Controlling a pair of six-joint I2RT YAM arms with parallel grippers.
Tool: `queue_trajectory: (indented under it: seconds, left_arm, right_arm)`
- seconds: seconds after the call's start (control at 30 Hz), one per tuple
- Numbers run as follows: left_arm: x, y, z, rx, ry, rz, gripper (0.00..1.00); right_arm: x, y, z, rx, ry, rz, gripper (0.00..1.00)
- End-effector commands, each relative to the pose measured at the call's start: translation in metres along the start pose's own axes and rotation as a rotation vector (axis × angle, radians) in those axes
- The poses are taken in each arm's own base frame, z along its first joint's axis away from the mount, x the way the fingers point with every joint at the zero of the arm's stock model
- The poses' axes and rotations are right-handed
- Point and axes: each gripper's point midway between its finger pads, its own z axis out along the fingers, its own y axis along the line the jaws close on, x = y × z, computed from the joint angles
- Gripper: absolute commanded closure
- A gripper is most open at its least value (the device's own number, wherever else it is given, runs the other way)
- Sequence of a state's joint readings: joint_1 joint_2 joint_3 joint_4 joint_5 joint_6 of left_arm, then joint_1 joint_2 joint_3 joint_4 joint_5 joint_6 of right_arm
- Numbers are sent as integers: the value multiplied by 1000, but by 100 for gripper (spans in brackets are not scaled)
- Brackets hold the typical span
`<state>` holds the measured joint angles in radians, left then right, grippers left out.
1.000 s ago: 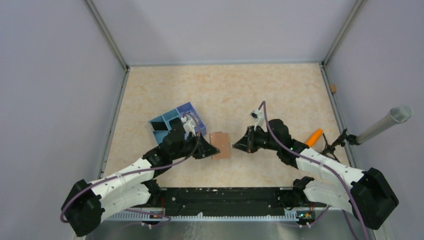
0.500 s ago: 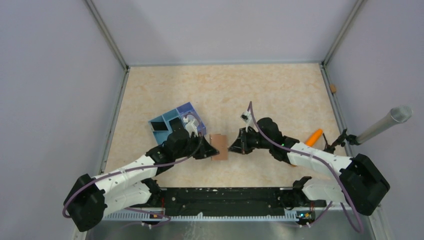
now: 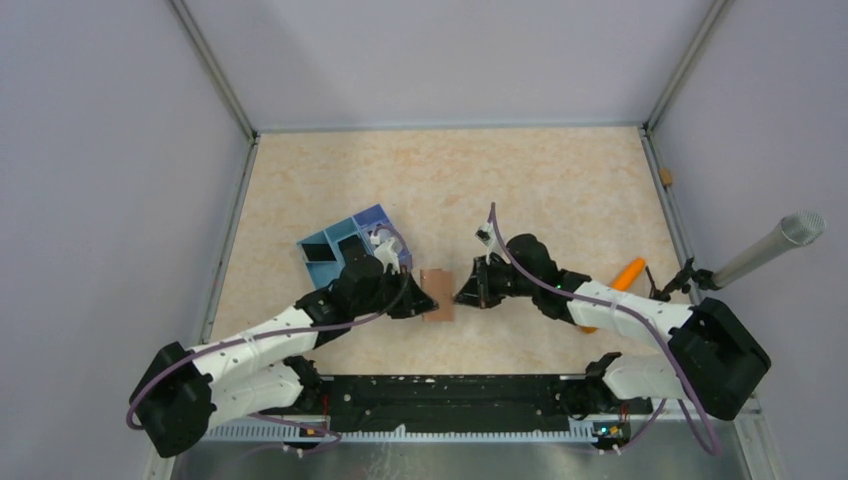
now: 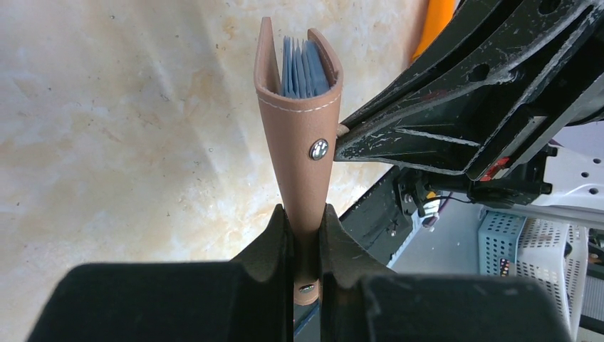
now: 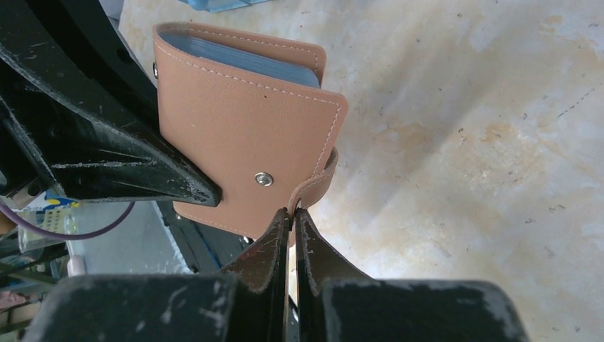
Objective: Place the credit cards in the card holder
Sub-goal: Close the card holder at the center of the board.
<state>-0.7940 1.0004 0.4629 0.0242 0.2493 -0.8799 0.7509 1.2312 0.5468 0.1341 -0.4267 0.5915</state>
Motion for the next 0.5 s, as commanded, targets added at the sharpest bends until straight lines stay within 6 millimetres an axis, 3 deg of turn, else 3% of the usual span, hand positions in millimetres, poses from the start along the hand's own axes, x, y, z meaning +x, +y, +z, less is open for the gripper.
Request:
queue_trajectory:
  seconds: [0.0,0.47]
  left_arm:
    - [-17,-25,1,57,-41,52,100]
    - [-8,-11,10,-39,16,49,100]
  right_arm:
    - [-30,32,6,-89,-60,-81,100]
    - [-29,38,12,-111,-62,-104,100]
